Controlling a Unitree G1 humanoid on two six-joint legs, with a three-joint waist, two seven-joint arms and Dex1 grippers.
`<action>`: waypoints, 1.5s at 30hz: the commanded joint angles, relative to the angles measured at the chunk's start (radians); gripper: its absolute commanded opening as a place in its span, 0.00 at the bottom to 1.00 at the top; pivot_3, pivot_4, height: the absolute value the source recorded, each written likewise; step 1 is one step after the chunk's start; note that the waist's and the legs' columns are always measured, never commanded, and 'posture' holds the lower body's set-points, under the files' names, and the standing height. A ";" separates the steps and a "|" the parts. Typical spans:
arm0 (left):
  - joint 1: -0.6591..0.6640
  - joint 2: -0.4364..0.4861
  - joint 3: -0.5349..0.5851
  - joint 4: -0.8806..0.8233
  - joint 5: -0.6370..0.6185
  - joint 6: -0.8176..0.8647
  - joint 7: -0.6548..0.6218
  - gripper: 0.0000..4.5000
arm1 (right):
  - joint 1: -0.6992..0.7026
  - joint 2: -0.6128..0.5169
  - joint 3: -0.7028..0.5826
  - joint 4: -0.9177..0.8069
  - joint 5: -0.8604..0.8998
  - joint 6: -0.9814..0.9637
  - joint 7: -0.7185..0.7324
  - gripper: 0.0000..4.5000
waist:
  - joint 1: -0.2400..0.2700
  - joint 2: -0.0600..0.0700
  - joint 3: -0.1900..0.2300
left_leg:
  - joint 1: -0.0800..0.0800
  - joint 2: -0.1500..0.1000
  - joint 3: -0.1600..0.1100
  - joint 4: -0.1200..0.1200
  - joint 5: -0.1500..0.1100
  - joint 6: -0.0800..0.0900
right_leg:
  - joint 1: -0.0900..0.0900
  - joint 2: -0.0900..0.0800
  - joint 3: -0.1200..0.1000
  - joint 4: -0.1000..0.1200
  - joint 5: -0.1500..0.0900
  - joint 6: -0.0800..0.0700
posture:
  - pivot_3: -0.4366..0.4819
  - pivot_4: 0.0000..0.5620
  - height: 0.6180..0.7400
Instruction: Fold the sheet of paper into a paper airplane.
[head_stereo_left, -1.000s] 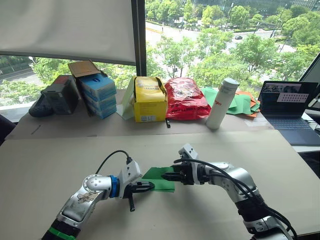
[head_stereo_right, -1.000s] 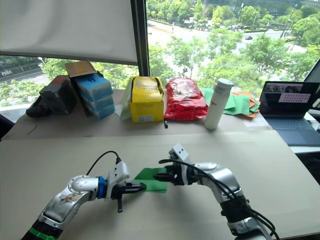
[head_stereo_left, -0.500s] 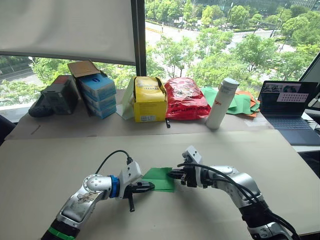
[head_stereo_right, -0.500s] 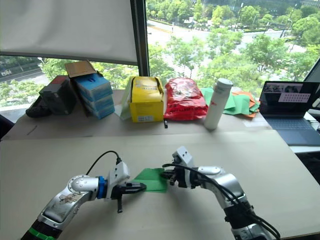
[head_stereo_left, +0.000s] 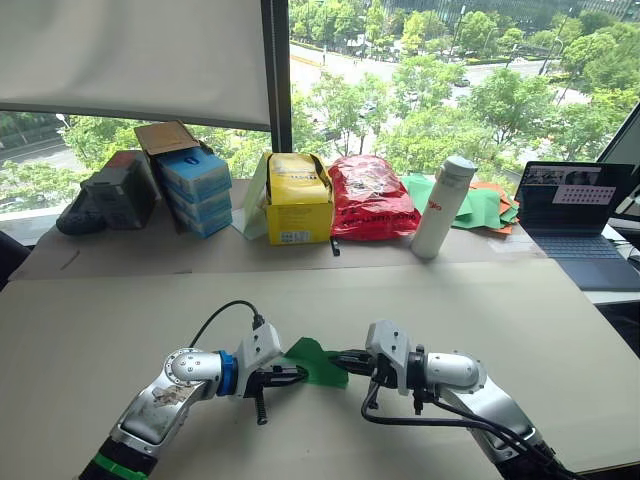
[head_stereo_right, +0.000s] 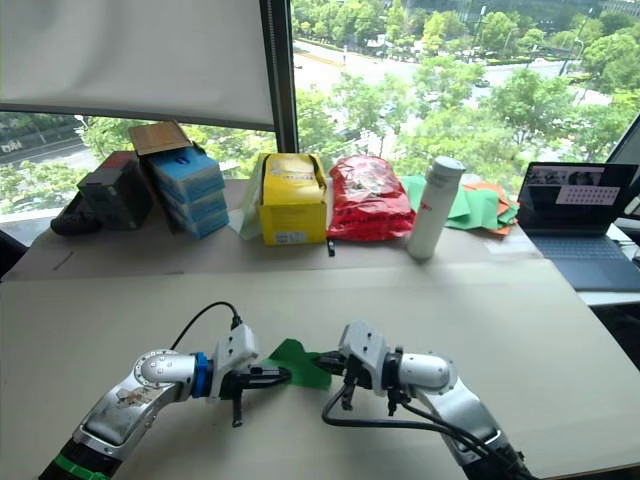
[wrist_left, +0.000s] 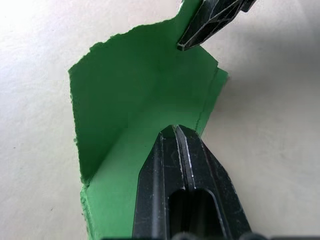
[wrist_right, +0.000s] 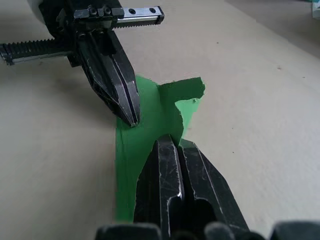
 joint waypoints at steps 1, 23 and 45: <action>-0.001 0.028 0.031 0.014 -0.017 -0.004 -0.020 0.00 | -0.012 -0.029 0.030 0.060 -0.135 -0.198 -0.029 0.00 | -0.001 0.000 0.000 | 0.000 0.000 0.000 0.000 0.000 -0.001 | 0.000 0.000 0.000 0.000 0.000 0.000 | 0.48 0.27 1.00; -0.033 0.075 0.050 0.072 -0.022 -0.036 -0.043 0.00 | -0.001 -0.101 0.085 0.162 -0.267 -0.386 0.005 0.00 | 0.011 0.000 0.000 | 0.002 0.000 0.000 0.000 0.002 -0.003 | 0.003 -0.001 0.002 0.000 0.000 0.000 | 0.48 0.27 1.00; -0.148 0.023 -0.050 0.042 -0.018 -0.002 -0.056 0.00 | -0.021 -0.087 0.094 0.143 -0.233 -0.338 0.055 0.00 | 0.011 0.000 0.000 | 0.003 0.000 0.002 0.001 0.002 -0.004 | 0.003 0.003 0.002 0.000 0.000 0.000 | 0.48 0.27 1.00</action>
